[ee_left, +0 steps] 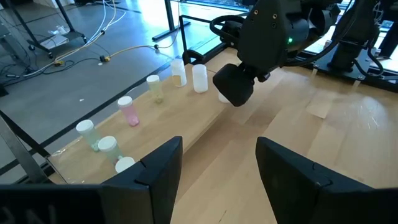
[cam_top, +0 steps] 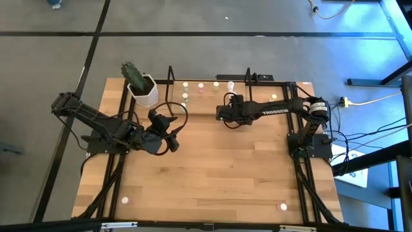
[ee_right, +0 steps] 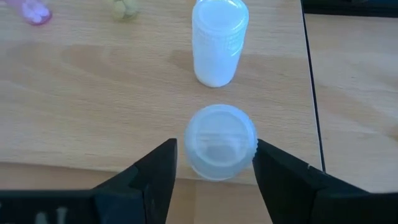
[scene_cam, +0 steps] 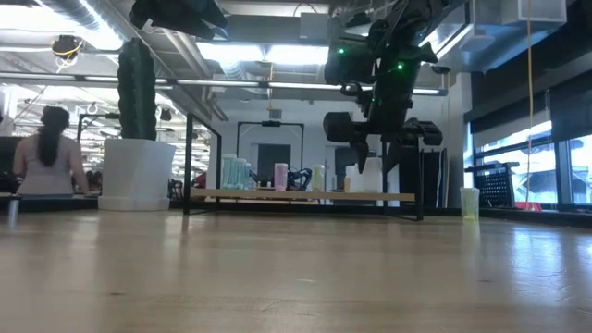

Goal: Pick and place medicine bottles onto shelf by color
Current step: Put the white pill bottle on the shelf aligned with the other white pill bottle, then put the left pink pill bottle on the shelf aligned with the other pink pill bottle

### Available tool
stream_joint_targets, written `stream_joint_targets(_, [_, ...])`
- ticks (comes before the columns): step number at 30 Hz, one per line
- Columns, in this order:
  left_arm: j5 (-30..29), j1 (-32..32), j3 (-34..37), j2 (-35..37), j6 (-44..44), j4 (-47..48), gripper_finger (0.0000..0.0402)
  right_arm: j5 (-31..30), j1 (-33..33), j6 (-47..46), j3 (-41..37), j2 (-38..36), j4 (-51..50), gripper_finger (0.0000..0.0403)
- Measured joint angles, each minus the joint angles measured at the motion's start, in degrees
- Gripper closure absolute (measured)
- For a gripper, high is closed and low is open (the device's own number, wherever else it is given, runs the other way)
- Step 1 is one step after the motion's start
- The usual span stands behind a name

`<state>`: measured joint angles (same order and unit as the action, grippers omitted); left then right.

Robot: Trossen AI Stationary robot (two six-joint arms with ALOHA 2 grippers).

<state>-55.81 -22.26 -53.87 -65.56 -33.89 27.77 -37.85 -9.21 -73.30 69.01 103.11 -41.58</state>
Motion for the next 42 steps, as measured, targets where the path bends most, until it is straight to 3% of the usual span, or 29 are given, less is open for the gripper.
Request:
stream_joint_targets(15, [0.0,0.0,0.0,0.0,0.0,0.0,0.0204,-2.0,1.4,0.3,1.3,0.0,-0.2,0.0194])
stream_joint_targets(26, [0.0,0.0,0.0,0.0,0.0,0.0,0.0204,-8.6,4.1,0.3,1.3,-0.4,-1.7,0.0194])
stream_joint_targets(35, [0.0,0.0,0.0,0.0,0.0,0.0,0.0204,-15.8,6.3,0.5,1.3,-5.9,-1.1,0.0194])
stream_joint_targets(38, [0.0,0.0,0.0,0.0,0.0,0.0,0.0204,-17.8,8.2,4.7,1.3,-8.3,1.3,0.0194])
stream_joint_targets(42, [0.0,0.0,0.0,0.0,0.0,0.0,0.0204,-18.2,11.3,18.0,1.3,-12.0,7.3,0.0194])
